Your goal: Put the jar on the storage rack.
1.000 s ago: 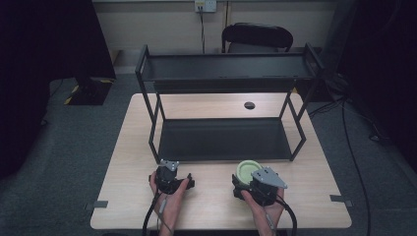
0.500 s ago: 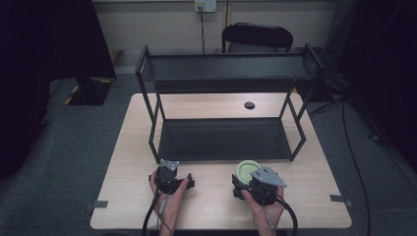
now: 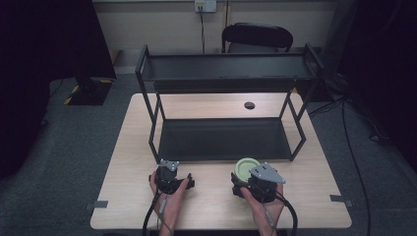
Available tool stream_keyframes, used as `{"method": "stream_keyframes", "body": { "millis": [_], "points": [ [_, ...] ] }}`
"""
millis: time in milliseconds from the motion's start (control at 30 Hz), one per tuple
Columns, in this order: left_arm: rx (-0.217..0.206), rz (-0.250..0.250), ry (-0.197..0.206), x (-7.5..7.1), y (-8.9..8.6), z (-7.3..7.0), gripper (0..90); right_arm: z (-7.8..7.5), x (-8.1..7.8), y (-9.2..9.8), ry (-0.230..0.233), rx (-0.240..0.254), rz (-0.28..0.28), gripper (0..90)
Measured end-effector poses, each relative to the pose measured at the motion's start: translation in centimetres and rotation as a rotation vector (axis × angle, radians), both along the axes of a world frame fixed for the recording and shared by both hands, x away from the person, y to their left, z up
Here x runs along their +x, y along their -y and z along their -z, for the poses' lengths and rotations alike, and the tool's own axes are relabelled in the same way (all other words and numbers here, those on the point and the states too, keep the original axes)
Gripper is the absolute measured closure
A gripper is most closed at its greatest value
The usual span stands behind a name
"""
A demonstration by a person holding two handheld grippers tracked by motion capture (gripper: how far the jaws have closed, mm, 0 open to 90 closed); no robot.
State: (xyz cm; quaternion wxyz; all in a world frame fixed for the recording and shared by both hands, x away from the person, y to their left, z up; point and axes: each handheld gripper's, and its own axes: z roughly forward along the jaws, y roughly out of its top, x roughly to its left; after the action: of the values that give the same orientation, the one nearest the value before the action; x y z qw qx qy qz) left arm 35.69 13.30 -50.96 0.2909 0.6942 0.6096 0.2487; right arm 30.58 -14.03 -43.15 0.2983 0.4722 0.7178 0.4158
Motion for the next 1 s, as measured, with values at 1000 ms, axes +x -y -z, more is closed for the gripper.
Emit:
{"method": "stream_keyframes", "body": {
  "millis": [1000],
  "points": [
    [0.0,0.0,0.0,0.0,0.0,0.0,0.1,-1.5,3.3,-0.5,-0.011,0.005,-0.009,11.0]
  ]
}}
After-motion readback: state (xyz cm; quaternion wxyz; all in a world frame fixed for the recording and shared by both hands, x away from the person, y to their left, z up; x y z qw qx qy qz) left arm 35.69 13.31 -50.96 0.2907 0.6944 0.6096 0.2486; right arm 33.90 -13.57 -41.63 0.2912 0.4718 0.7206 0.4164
